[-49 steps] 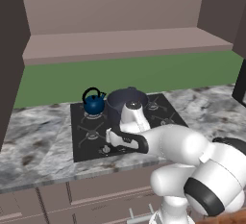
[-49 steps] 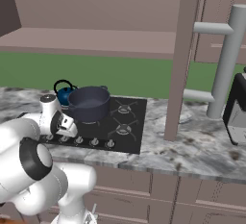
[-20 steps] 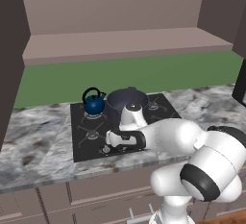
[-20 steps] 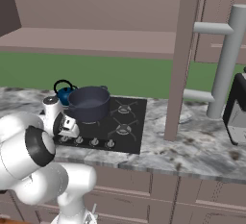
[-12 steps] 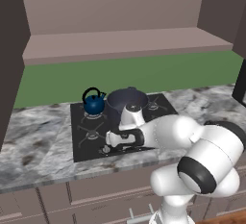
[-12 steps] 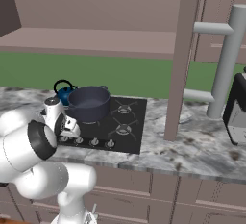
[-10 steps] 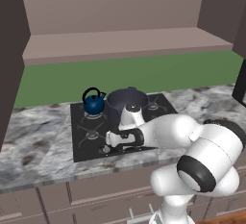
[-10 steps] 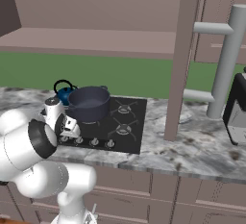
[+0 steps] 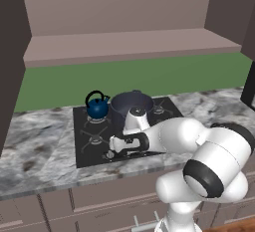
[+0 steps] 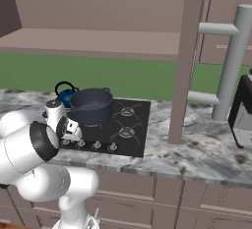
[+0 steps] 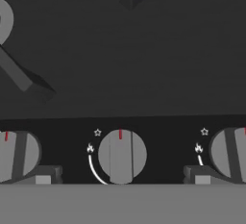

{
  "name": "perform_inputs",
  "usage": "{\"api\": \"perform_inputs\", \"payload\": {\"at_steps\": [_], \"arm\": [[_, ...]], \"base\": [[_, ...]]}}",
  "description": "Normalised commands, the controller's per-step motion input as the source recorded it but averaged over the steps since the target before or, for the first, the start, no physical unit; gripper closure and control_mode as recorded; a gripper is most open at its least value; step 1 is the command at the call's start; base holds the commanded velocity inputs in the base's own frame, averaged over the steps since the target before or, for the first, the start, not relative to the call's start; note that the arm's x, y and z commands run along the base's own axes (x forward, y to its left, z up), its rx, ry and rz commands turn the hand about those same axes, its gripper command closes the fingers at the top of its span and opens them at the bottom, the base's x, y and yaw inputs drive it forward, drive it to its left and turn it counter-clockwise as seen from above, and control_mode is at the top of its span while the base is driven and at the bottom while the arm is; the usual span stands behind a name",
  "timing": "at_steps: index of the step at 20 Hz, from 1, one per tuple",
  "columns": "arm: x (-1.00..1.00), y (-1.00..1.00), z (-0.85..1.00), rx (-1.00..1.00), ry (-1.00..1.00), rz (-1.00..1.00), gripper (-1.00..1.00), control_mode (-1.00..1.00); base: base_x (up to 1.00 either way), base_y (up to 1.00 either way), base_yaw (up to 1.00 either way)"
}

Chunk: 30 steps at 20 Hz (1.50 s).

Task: Pick the kettle from the cabinet and place it on a stove burner. Then pick the pot from the counter and place it on another stove burner. Finally, turn both burners on.

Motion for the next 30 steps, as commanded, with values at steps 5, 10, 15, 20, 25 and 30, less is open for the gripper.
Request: {"api": "perform_inputs", "payload": {"at_steps": [5,10,15,20,25,30], "arm": [[-0.02,0.0,0.0,0.0,-0.01,0.0,-1.0,-1.0],[-0.17,0.01,-0.01,0.0,-0.03,0.0,-1.0,-1.0],[-0.07,0.03,-0.06,0.0,-0.01,0.0,-1.0,-1.0],[0.02,0.0,-0.04,0.0,0.0,0.0,-1.0,-1.0],[0.05,0.0,-0.02,0.0,0.0,0.01,-1.0,-1.0],[0.02,0.0,-0.02,0.0,0.0,0.02,-1.0,-1.0]], "base": [[0.0,0.0,0.0],[0.0,0.0,0.0],[0.0,0.0,0.0],[0.0,0.0,0.0],[0.0,0.0,0.0],[0.0,0.0,0.0]]}}
